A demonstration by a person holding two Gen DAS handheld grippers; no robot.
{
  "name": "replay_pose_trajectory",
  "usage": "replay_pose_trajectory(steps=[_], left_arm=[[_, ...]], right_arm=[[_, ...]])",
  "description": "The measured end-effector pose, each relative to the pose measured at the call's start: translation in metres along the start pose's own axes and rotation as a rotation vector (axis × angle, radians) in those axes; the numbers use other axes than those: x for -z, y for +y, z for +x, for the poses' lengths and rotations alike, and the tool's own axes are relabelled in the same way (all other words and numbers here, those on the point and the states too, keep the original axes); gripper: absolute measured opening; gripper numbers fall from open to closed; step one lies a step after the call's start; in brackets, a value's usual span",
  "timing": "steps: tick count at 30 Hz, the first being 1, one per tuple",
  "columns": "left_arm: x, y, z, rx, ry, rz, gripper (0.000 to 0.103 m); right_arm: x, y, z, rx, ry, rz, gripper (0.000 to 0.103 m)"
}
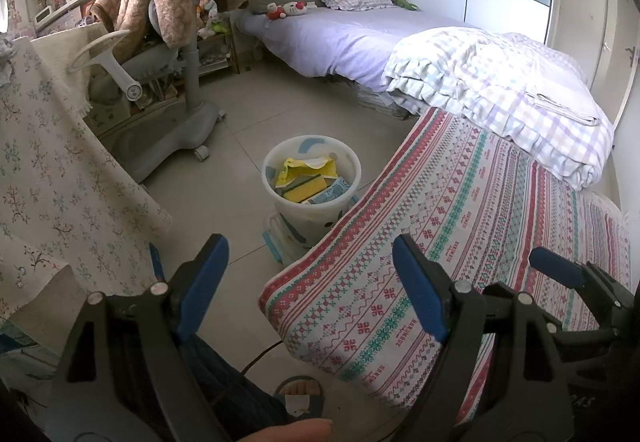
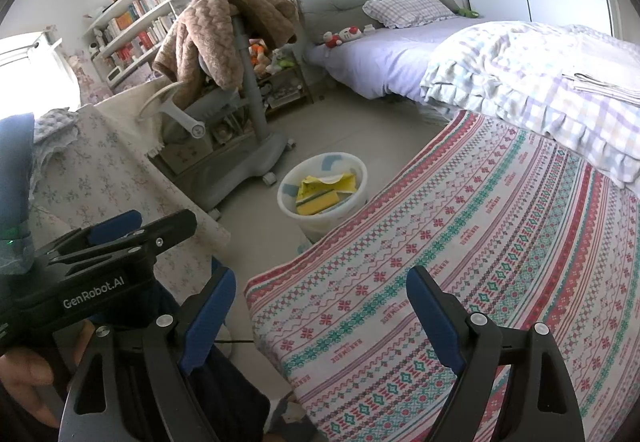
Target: Collect trash
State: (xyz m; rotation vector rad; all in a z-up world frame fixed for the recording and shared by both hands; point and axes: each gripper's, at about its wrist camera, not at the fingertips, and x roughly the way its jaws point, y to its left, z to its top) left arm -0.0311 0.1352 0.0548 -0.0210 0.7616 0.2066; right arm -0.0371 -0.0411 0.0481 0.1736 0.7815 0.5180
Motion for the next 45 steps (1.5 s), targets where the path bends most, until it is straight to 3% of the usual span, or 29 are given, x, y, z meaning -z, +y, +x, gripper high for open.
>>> replay_pose_trajectory(steps=[45], left_arm=[[-0.003,0.006,0.010,0.012,0.003,0.029,0.084]], right_arm=[[0.001,-0.002,0.002,0.000,0.008,0.002,0.089]])
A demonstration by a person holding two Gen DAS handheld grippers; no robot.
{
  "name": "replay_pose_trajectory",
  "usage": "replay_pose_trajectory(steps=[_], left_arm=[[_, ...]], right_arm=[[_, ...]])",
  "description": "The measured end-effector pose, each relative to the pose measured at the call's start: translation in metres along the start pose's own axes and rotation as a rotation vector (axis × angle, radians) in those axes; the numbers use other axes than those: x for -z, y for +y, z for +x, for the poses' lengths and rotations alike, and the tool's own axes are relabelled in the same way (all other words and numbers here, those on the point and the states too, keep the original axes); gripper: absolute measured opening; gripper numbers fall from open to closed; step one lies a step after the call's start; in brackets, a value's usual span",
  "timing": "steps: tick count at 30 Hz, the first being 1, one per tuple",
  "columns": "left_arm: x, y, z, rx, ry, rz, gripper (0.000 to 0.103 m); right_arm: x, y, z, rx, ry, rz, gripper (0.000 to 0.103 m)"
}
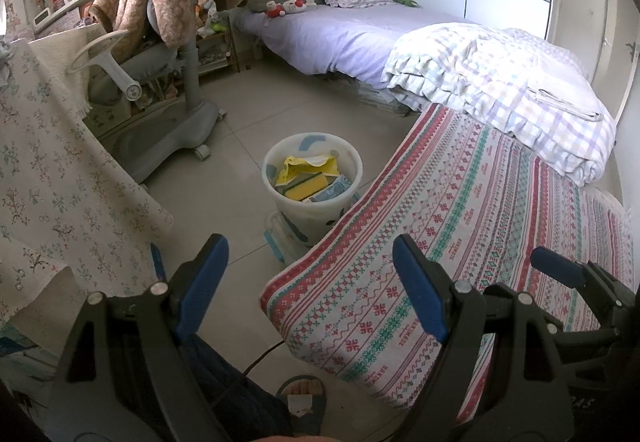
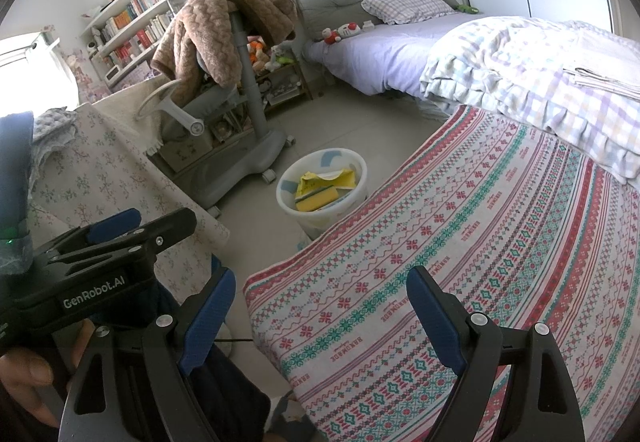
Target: Collect trash
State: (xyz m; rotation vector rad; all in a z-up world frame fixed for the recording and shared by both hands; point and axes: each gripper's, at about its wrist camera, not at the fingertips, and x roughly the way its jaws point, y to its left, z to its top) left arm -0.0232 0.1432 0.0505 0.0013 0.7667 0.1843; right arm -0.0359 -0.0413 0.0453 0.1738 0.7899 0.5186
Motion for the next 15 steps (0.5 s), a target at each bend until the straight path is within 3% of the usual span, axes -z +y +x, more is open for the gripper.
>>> replay_pose_trajectory(steps=[15], left_arm=[[0.0010,0.0037,0.0029,0.001,0.005,0.004,0.084]], right_arm=[[0.0004,0.0001,0.0003,-0.001,0.000,0.001,0.089]])
